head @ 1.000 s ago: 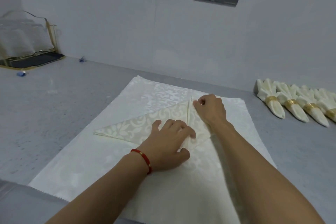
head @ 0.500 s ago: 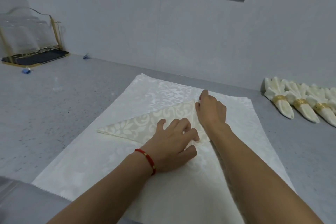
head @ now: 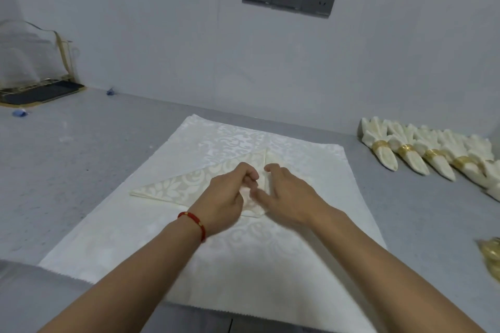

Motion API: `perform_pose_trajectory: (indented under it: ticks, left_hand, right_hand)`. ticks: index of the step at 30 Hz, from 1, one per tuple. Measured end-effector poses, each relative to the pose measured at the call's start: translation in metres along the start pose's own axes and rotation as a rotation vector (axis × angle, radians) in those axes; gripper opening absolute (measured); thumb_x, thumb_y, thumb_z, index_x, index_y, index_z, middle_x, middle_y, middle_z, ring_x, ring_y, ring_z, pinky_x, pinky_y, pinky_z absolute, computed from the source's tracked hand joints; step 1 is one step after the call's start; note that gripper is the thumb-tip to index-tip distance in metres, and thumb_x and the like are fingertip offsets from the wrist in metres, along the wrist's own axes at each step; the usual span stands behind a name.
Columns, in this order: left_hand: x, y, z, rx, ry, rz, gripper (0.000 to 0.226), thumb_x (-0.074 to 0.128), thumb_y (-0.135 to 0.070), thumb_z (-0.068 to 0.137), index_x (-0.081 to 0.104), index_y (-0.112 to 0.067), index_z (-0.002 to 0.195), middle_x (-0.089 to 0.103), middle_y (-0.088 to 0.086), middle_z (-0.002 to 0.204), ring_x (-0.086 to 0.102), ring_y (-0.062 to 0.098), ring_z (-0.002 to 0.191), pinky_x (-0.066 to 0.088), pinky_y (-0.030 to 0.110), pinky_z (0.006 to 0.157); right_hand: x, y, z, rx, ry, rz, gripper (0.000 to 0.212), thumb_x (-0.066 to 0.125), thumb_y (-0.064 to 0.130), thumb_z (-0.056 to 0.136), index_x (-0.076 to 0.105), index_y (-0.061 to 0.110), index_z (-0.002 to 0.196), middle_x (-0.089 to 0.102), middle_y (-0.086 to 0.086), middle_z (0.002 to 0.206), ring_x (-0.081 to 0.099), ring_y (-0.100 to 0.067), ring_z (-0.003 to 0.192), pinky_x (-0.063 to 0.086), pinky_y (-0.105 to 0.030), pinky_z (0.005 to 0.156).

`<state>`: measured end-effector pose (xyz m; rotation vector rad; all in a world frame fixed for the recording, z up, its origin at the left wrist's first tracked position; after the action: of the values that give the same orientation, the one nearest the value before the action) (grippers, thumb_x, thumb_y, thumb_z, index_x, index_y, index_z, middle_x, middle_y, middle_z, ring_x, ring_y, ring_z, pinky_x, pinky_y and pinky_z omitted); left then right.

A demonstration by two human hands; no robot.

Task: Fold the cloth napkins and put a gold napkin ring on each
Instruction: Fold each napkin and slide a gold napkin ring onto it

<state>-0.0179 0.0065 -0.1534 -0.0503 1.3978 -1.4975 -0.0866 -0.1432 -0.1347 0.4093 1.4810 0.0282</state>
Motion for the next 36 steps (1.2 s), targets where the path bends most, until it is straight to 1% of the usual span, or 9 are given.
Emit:
perform_pose_trajectory:
  ticks: [2, 7, 13, 15, 18, 22, 25, 30, 36]
  left_hand:
    - [0.0, 0.0, 0.0, 0.036, -0.032, 0.03, 0.058, 0.041, 0.012, 0.078, 0.049, -0.032, 0.115, 0.054, -0.014, 0.117, 0.05, 0.0, 0.117, 0.039, 0.012, 0.093]
    - [-0.009, -0.002, 0.002, -0.009, -0.069, 0.132, 0.05, 0.053, 0.006, 0.08, 0.058, -0.028, 0.116, 0.052, -0.012, 0.12, 0.044, 0.003, 0.115, 0.036, 0.016, 0.096]
    - [-0.06, 0.024, 0.008, -0.417, 0.06, 0.812, 0.045, 0.049, -0.013, 0.09, 0.045, -0.025, 0.134, 0.048, 0.007, 0.126, 0.048, 0.031, 0.118, 0.041, 0.046, 0.097]
    - [-0.077, 0.021, 0.003, -0.479, 0.156, 0.769, 0.05, 0.048, -0.019, 0.094, 0.04, -0.032, 0.141, 0.051, 0.007, 0.123, 0.053, 0.029, 0.111, 0.046, 0.038, 0.094]
    - [-0.114, 0.009, 0.002, -0.661, 0.211, 0.404, 0.057, 0.054, -0.014, 0.099, 0.04, -0.035, 0.149, 0.058, 0.012, 0.093, 0.054, 0.023, 0.071, 0.048, 0.016, 0.058]
    - [-0.127, -0.001, 0.007, -0.654, 0.688, 0.147, 0.03, 0.073, -0.022, 0.093, 0.069, -0.038, 0.118, 0.065, 0.002, 0.088, 0.051, 0.016, 0.064, 0.044, 0.025, 0.054]
    - [-0.129, 0.009, 0.018, -0.62, 0.597, -0.122, 0.02, 0.068, -0.02, 0.094, 0.075, -0.011, 0.111, 0.071, 0.012, 0.111, 0.063, 0.02, 0.087, 0.052, 0.028, 0.072]
    - [-0.114, 0.004, 0.035, -0.595, 0.371, -0.501, 0.028, 0.041, -0.001, 0.101, 0.067, 0.007, 0.11, 0.071, 0.022, 0.118, 0.072, 0.029, 0.1, 0.062, 0.031, 0.071]
    - [-0.067, 0.002, 0.074, -0.458, 0.048, 0.092, 0.039, 0.064, -0.036, 0.095, 0.055, -0.015, 0.062, 0.057, 0.005, 0.062, 0.053, 0.02, 0.058, 0.046, 0.028, 0.062]
  right_hand:
    - [0.014, 0.002, -0.009, -0.029, -0.007, -0.001, 0.077, 0.046, 0.06, 0.099, 0.022, 0.017, 0.158, 0.035, -0.005, 0.157, 0.037, -0.025, 0.143, 0.035, -0.038, 0.109]
    - [0.027, -0.001, -0.011, -0.075, -0.075, 0.022, 0.073, 0.043, 0.054, 0.103, 0.022, 0.012, 0.159, 0.032, -0.01, 0.157, 0.022, -0.029, 0.148, 0.015, -0.037, 0.123]
    - [0.027, -0.005, -0.015, -0.085, 0.024, 0.071, 0.076, 0.037, 0.053, 0.106, 0.007, 0.016, 0.165, -0.003, -0.013, 0.172, -0.013, -0.023, 0.158, -0.009, -0.036, 0.126]
    - [0.027, -0.009, -0.014, -0.08, 0.069, 0.096, 0.077, 0.037, 0.055, 0.106, 0.004, 0.019, 0.165, -0.008, -0.008, 0.172, -0.017, -0.02, 0.157, -0.008, -0.037, 0.126]
    - [0.023, -0.017, -0.015, -0.093, 0.137, 0.093, 0.08, 0.038, 0.058, 0.104, -0.002, 0.023, 0.165, -0.012, -0.001, 0.172, -0.02, -0.016, 0.156, -0.007, -0.038, 0.128]
    - [0.017, -0.027, -0.019, -0.111, 0.19, 0.103, 0.082, 0.041, 0.057, 0.104, -0.005, 0.026, 0.165, -0.014, 0.005, 0.171, -0.022, -0.012, 0.155, -0.007, -0.036, 0.128]
    - [0.019, -0.033, -0.018, -0.103, 0.203, 0.127, 0.086, 0.042, 0.062, 0.101, -0.006, 0.029, 0.165, -0.014, 0.008, 0.172, -0.021, -0.012, 0.156, -0.002, -0.042, 0.129]
    - [0.012, -0.026, -0.023, -0.135, 0.201, 0.08, 0.08, 0.041, 0.049, 0.107, -0.007, 0.022, 0.165, -0.013, 0.004, 0.171, -0.021, -0.012, 0.156, -0.008, -0.034, 0.128]
    - [0.009, -0.024, -0.025, -0.135, 0.207, 0.057, 0.077, 0.04, 0.038, 0.108, -0.008, 0.019, 0.164, -0.016, 0.0, 0.171, -0.021, -0.013, 0.156, -0.013, -0.024, 0.121]
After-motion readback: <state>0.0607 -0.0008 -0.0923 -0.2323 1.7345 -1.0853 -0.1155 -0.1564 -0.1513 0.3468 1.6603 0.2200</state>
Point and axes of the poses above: each hand's wrist, its own z-axis towards the middle knuckle, its own x-axis out of the palm, y = z × x, the point moved 4 cm from there along z, towards the middle knuckle
